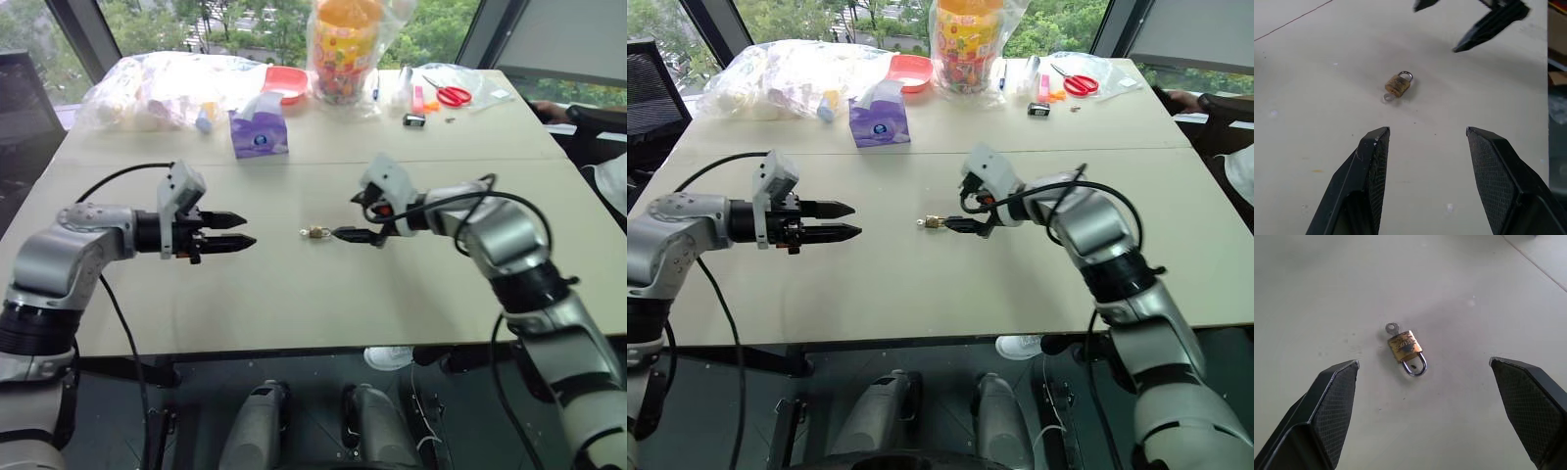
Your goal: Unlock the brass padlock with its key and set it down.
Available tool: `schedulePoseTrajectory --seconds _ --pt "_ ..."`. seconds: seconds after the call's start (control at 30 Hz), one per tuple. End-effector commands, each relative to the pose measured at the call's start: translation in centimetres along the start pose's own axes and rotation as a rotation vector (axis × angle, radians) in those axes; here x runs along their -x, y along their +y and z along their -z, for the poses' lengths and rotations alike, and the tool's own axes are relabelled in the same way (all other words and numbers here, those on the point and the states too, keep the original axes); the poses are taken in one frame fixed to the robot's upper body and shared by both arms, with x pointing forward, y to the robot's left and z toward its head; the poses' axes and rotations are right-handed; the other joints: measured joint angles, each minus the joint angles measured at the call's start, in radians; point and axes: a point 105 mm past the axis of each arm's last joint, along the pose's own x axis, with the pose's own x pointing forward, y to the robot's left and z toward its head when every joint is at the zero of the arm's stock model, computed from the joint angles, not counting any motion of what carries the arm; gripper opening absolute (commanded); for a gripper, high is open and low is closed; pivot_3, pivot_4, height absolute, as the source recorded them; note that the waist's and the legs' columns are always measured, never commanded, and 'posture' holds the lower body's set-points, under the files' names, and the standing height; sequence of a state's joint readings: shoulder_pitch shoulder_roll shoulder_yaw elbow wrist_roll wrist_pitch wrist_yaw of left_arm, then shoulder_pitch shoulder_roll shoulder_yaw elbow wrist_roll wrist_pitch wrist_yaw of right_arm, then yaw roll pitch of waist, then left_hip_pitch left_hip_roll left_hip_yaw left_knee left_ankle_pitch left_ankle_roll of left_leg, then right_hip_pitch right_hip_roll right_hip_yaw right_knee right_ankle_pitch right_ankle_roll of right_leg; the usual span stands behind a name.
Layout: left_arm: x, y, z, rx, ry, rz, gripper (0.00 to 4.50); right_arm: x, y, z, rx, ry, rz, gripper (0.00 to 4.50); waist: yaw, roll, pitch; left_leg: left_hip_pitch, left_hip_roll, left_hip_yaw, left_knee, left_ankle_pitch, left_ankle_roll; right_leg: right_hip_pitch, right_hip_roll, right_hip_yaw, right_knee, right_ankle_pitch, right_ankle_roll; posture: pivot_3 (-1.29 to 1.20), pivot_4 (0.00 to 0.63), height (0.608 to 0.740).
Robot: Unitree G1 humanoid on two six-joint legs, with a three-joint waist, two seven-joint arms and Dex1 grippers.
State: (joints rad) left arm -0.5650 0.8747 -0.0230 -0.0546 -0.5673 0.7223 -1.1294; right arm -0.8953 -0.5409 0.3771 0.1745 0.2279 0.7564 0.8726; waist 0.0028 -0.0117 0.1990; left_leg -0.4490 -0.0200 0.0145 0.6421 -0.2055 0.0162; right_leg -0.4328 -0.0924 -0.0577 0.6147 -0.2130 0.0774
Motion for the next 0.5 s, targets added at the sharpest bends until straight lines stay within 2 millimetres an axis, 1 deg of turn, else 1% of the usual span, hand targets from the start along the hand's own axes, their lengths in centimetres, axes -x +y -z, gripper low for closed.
schedulePoseTrajectory --seconds 0.03,0.1,0.2,0.33,0.5 --pt "0.7 0.0 -0.6 -0.052 0.003 -0.014 2.59 -1.8 -0.8 -0.7 0.078 0.013 -0.014 4.5 -0.003 0.0 0.0 0.0 0.0 0.001 0.0 0.0 0.0 -0.001 0.0 0.001 0.001 0.001 0.003 0.0 0.15 0.74" --pt "0.9 0.1 -0.4 -0.047 -0.008 -0.042 2.59 -2.9 -0.9 -0.8 0.093 0.024 -0.035 4.5 -0.008 0.0 0.0 0.0 0.0 0.003 0.0 0.0 0.001 -0.001 0.001 0.001 0.002 0.001 0.003 0.0 0.15 0.74" --pt "0.8 -0.1 0.0 -0.004 -0.057 -0.076 2.59 -3.8 -0.9 -0.6 0.108 0.03 -0.064 4.5 -0.016 0.0 0.0 0.0 0.0 0.003 0.001 0.0 0.001 -0.001 0.001 0.002 0.003 0.001 0.004 0.0 0.15 0.74" --pt "0.6 -1.2 0.9 0.028 -0.068 -0.095 2.59 -4.5 -1.0 -0.3 0.116 0.042 -0.084 4.5 -0.018 0.0 0.0 0.003 0.0 0.004 0.002 0.0 0.001 0.0 0.001 0.003 0.005 0.002 0.004 0.0 0.15 0.74" --pt "0.7 -1.4 1.9 0.058 -0.063 -0.134 2.59 -5.4 -0.6 -0.1 0.121 0.042 -0.114 4.5 -0.02 0.0 0.0 0.006 0.001 0.004 0.002 0.0 0.0 0.0 0.001 0.004 0.01 0.001 0.004 0.0 0.15 0.74"
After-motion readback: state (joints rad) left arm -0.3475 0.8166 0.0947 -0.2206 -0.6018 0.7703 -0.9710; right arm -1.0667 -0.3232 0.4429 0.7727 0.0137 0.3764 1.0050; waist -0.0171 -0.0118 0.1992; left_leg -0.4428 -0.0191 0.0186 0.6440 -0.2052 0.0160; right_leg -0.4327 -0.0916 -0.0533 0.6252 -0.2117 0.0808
